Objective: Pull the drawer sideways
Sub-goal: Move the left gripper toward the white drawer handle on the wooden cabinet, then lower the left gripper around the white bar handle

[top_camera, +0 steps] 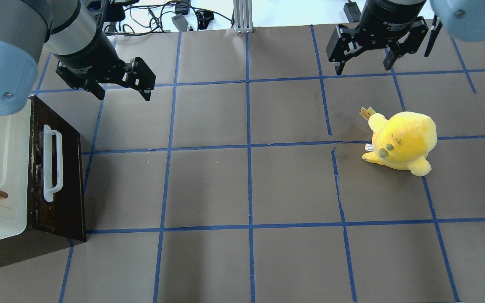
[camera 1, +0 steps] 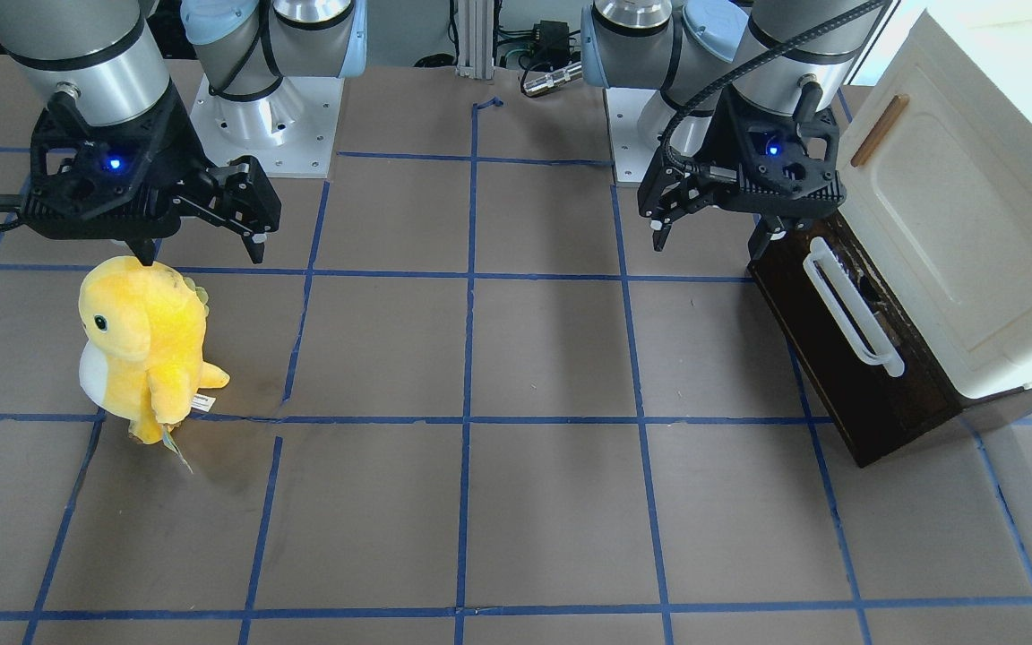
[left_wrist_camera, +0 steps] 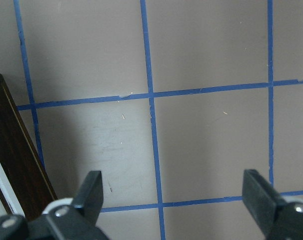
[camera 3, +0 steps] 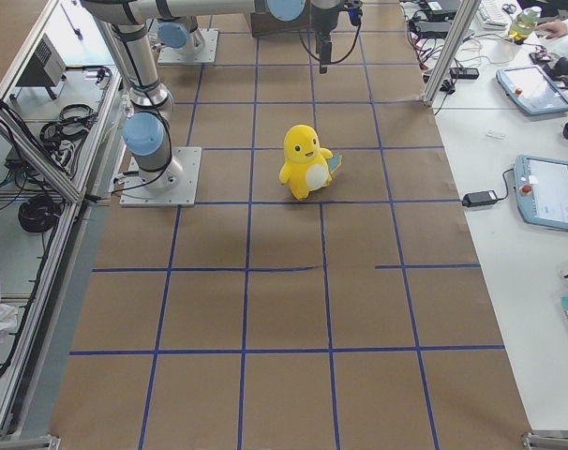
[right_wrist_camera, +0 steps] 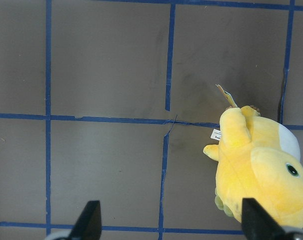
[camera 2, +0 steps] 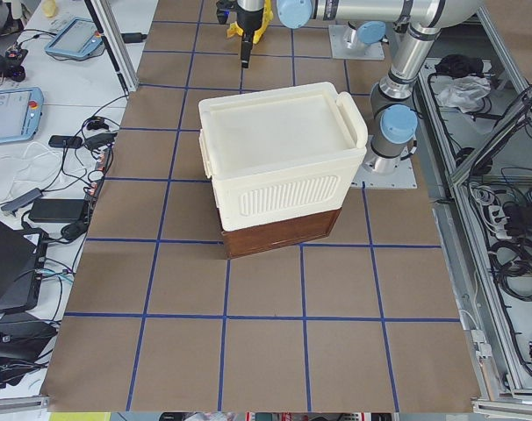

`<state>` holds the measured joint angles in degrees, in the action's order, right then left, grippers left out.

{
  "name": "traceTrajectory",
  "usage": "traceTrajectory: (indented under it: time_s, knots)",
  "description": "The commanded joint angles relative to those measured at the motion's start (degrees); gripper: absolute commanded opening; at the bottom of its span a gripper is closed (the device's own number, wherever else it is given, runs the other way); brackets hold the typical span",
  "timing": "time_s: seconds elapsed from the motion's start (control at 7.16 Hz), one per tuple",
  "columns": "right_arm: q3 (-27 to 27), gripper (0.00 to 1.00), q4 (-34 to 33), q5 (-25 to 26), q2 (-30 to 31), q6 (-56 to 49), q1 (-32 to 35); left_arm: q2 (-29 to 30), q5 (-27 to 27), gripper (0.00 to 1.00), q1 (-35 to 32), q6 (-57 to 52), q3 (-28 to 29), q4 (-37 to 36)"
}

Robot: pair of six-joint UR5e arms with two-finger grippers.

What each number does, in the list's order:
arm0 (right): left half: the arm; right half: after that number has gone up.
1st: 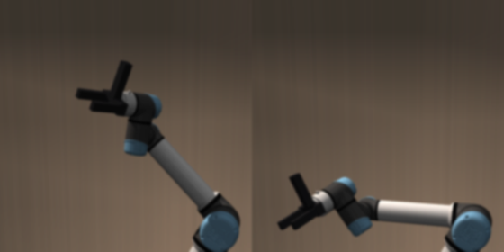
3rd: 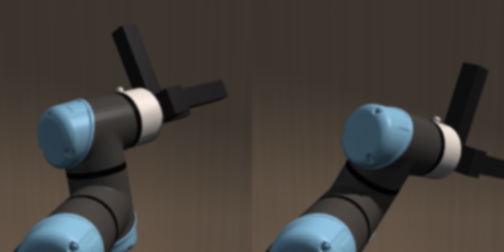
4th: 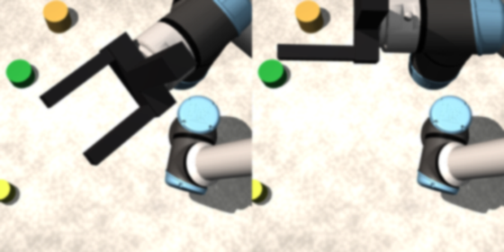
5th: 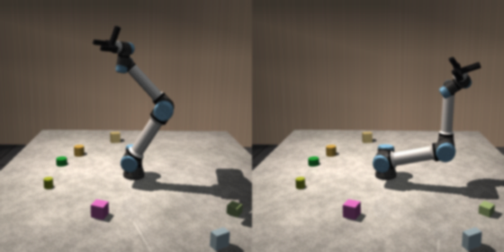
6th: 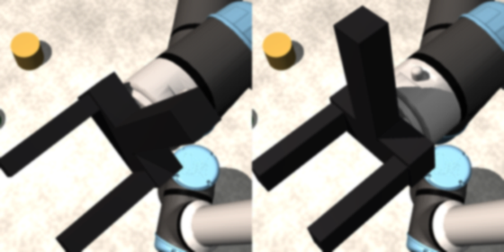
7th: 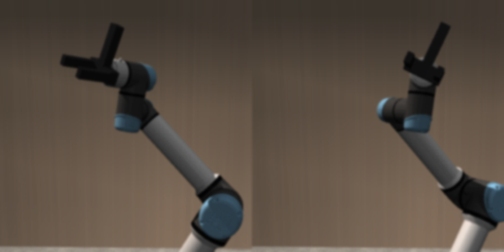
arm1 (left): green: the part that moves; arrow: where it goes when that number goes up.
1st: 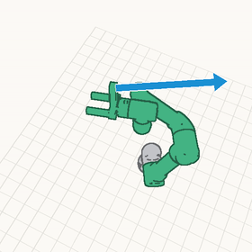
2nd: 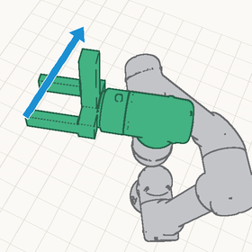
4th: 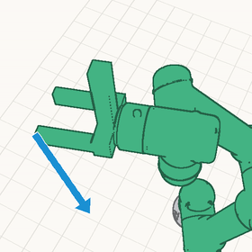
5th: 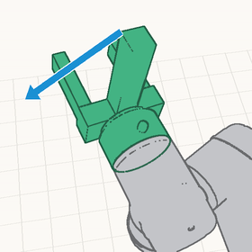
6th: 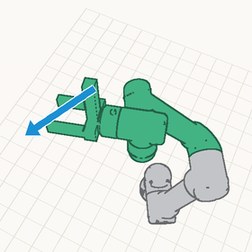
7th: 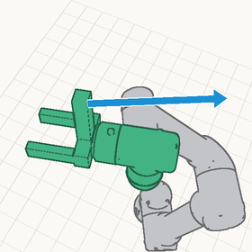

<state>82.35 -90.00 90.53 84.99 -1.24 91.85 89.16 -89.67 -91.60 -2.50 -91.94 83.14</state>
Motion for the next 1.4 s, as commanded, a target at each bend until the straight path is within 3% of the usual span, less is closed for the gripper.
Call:
traceTrajectory:
  time_s: [0.0, 0.28, 0.7, 1.26]
  knots:
    - [0.0, 1.0, 0.0, 0.0, 0.0, 0.0, 0.0, 0.23, -0.15, 1.0, -0.16, 0.48, -0.52, 0.0]
    - [0.0, 1.0, 0.0, 0.0, 0.0, 0.0, 0.0, 1.71, -0.94, 1.0, -0.51, 5.9, -1.74, 0.87]
    - [0.0, 1.0, 0.0, 0.0, 0.0, 0.0, 0.0, 9.16, -15.4, 1.0, -2.97, 19.61, -9.99, -1.04]
    - [0.0, 1.0, 0.0, 0.0, 0.0, 0.0, 0.0, 18.31, -38.24, 1.0, -4.64, 30.87, -11.33, 1.39]
